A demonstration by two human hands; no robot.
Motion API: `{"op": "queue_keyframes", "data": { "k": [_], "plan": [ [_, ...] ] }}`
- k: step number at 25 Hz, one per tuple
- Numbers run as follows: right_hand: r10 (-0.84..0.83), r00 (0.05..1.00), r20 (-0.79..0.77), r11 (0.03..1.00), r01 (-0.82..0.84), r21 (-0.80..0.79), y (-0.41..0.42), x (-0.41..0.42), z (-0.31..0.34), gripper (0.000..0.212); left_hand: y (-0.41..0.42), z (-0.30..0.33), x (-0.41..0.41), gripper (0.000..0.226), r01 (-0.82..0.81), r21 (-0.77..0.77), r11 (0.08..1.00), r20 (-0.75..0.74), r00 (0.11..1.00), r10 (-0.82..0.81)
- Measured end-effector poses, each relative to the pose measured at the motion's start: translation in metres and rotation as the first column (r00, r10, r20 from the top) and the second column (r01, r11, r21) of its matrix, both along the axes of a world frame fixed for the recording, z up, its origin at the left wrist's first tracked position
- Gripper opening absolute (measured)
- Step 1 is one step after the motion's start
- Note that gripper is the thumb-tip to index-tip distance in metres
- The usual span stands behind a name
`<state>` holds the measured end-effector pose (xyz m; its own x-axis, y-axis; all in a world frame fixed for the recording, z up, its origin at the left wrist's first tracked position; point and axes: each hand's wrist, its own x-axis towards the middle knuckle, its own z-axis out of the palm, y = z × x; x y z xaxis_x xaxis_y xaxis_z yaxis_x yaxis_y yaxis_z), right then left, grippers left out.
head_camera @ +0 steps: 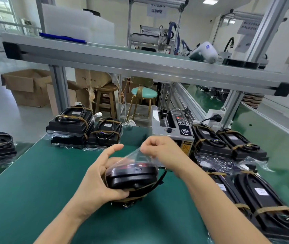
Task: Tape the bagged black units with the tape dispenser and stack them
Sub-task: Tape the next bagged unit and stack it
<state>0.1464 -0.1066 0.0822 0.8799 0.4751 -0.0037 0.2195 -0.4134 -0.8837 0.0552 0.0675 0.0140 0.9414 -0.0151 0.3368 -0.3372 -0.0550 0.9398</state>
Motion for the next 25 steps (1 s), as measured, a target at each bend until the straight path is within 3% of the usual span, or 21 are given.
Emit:
{"op": "queue_keyframes", "data": {
  "k": [2, 4, 6, 8, 9, 12, 15, 17, 19, 22, 25],
  "plan": [
    [0.023, 0.985, -0.17, 0.996, -0.037, -0.08, 0.003, 0.006, -0.005, 0.019, -0.002, 0.002, -0.004, 0.112, 0.022, 0.082, 0.996, 0.015, 1.0, -0.024],
    [0.072, 0.977, -0.202, 0.989, -0.095, -0.11, 0.005, 0.009, -0.007, 0.016, -0.003, 0.007, -0.008, 0.113, -0.056, 0.314, 0.948, 0.156, 0.988, 0.007],
    [0.081, 0.971, -0.225, 0.987, -0.11, -0.121, 0.009, 0.01, -0.01, 0.007, -0.001, 0.018, -0.007, 0.105, -0.248, 0.59, 0.769, 0.402, 0.915, -0.014],
    [0.026, 0.958, -0.286, 0.997, -0.046, -0.064, 0.01, 0.009, -0.013, 0.008, -0.001, 0.027, -0.002, 0.093, -0.283, 0.707, 0.648, 0.485, 0.861, -0.152],
    [0.012, 0.946, -0.323, 1.0, -0.014, -0.004, 0.008, 0.01, -0.017, 0.009, -0.001, 0.029, -0.002, 0.088, -0.237, 0.711, 0.662, 0.455, 0.873, -0.176],
    [0.09, 0.898, -0.43, 0.966, 0.027, 0.258, -0.004, 0.005, -0.035, 0.008, 0.001, 0.028, -0.002, 0.084, -0.153, 0.553, 0.819, 0.341, 0.938, -0.055],
    [0.143, 0.868, -0.475, 0.883, 0.105, 0.457, -0.011, -0.002, -0.055, 0.01, 0.007, 0.023, -0.001, 0.075, -0.164, 0.513, 0.842, 0.313, 0.95, -0.005],
    [0.033, 0.891, -0.452, 0.869, 0.198, 0.454, -0.01, -0.004, -0.065, 0.018, 0.011, 0.022, 0.001, 0.075, -0.152, 0.469, 0.87, 0.25, 0.968, 0.034],
    [-0.196, 0.869, -0.454, 0.811, 0.403, 0.424, -0.011, -0.003, -0.075, 0.019, 0.014, 0.023, -0.001, 0.07, -0.211, 0.437, 0.874, 0.225, 0.967, 0.121],
    [-0.489, 0.728, -0.479, 0.614, 0.678, 0.403, -0.021, 0.004, -0.083, 0.012, 0.01, 0.017, -0.006, 0.057, -0.388, 0.48, 0.787, 0.349, 0.907, 0.235],
    [-0.593, 0.655, -0.469, 0.514, 0.756, 0.406, -0.024, 0.013, -0.081, 0.017, 0.004, 0.005, -0.007, 0.055, -0.487, 0.472, 0.735, 0.447, 0.851, 0.276]
  ]
}}
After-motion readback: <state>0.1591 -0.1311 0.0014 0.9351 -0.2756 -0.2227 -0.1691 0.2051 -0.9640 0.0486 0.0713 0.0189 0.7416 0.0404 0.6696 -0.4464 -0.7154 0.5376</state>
